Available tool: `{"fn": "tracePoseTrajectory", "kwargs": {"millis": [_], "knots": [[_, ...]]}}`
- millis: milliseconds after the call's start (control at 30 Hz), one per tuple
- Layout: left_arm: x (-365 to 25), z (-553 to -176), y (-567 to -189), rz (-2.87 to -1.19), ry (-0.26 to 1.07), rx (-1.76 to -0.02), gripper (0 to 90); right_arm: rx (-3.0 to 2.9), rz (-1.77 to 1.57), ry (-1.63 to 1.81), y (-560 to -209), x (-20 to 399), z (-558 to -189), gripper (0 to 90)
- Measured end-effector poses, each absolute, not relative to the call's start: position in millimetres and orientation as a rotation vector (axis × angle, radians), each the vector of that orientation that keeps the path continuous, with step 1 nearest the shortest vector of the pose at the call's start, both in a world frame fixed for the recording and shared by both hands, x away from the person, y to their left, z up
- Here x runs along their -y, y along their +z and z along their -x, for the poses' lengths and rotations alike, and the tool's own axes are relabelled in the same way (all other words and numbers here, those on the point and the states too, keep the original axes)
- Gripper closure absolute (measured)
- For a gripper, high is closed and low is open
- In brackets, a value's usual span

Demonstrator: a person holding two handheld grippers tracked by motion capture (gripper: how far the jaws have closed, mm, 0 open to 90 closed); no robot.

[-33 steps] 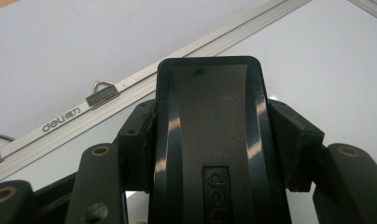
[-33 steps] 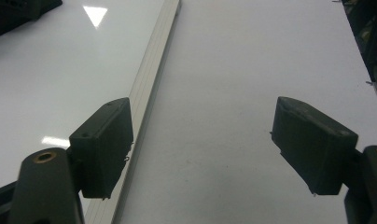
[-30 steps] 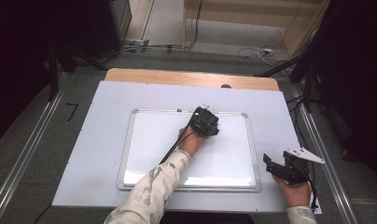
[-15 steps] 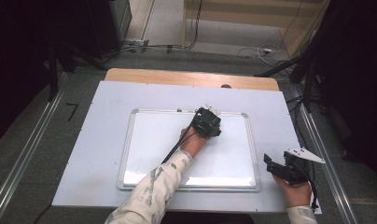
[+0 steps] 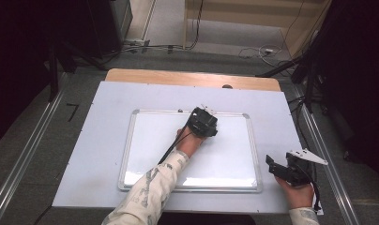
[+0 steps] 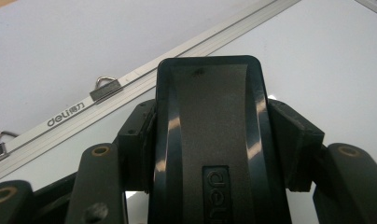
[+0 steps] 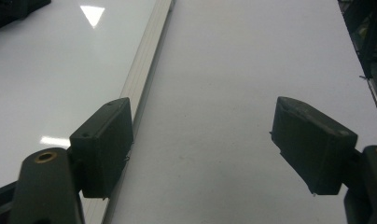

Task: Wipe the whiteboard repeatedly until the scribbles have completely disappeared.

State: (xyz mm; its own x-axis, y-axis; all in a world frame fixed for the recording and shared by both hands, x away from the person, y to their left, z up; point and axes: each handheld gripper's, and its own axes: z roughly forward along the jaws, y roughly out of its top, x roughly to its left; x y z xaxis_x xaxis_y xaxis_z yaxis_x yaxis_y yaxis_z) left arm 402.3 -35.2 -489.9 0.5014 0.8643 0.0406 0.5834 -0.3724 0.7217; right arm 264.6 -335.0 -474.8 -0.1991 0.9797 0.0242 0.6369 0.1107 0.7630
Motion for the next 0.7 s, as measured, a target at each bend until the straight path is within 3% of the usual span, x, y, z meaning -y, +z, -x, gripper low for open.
{"fn": "tracePoseTrajectory", "kwargs": {"millis": [700], "knots": [[-6.4, -403.7, -490.4, -2.068, 0.577, -1.242, 41.0, -1.899, -1.566, 0.899, -475.1, 334.7, -264.6, 19.4]]}}
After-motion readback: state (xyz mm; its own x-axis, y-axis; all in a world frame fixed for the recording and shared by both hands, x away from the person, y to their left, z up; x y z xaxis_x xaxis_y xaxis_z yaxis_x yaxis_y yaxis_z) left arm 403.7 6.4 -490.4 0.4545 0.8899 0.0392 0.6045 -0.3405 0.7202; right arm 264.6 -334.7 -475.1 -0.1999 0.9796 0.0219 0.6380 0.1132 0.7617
